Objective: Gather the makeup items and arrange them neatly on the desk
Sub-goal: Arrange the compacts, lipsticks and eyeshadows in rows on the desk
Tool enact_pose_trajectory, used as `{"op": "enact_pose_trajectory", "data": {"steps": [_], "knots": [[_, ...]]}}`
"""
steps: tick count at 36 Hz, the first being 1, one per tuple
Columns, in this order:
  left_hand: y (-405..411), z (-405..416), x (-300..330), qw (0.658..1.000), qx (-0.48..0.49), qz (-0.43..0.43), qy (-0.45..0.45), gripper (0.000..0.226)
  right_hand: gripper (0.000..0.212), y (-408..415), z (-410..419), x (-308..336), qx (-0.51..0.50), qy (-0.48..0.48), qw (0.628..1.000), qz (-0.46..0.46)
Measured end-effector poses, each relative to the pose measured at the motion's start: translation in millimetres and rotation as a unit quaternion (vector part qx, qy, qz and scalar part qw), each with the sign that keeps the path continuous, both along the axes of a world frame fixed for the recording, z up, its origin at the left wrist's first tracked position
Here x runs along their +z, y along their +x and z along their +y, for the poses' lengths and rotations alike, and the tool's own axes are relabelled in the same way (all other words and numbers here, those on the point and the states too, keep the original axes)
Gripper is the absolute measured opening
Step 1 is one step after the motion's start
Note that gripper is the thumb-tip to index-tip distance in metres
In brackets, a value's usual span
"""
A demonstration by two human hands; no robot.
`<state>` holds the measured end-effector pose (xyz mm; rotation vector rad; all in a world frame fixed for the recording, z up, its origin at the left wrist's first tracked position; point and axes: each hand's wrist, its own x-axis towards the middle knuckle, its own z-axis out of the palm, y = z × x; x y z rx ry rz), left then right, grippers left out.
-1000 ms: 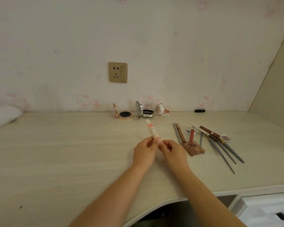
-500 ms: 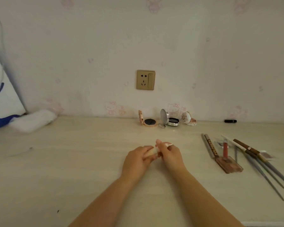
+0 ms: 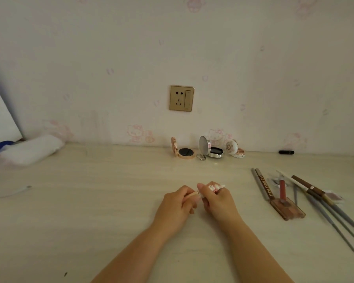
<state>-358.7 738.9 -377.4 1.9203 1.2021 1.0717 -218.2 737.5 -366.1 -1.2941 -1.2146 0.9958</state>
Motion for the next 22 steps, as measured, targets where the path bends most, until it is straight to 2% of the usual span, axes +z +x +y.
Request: {"op": "enact_pose_trajectory", "data": {"steps": [3, 5, 8, 11, 13, 17, 19, 22], "knots": [[-2.1, -1.8, 2.8, 0.999, 0.027, 0.033, -0.006, 0.041, 0.035, -1.9, -2.0, 0.5, 0.016, 0.0, 1.0, -0.005], [-3.5, -2.4, 3.5, 0.999, 0.041, 0.032, -0.008, 0.046, 0.033, -3.5, -3.0, 0.9, 0.027, 0.0, 1.0, 0.008], [-4.0, -3.1, 3.9, 0.999, 0.043, 0.001, -0.001, 0.035, 0.025, -1.9, -2.0, 0.4, 0.044, 0.003, 0.998, 0.037], [-9.3, -0.8, 3.4, 0.999, 0.037, -0.006, 0.03, 0.015, 0.004, -1.1, -1.6, -0.1, 0.072, -0.003, 0.995, 0.073], [-16.9, 3.1, 2.3, 0.998, 0.043, 0.01, 0.048, 0.01, 0.012, -1.9, -1.5, -1.7, 0.074, -0.002, 0.996, 0.058], [-31.7, 7.6, 2.5, 0.995, 0.061, 0.024, 0.077, 0.012, 0.012, -2.9, -3.0, -3.7, 0.018, 0.049, 0.999, -0.011], [-33.9, 7.8, 1.9, 0.993, 0.064, 0.034, 0.091, 0.013, 0.011, -2.0, -3.3, -6.3, -0.01, 0.09, 0.99, -0.108], [-31.4, 6.3, 0.7, 0.992, 0.054, 0.045, 0.107, 0.015, 0.02, -1.6, -2.5, -9.9, 0.005, 0.125, 0.952, -0.278]]}}
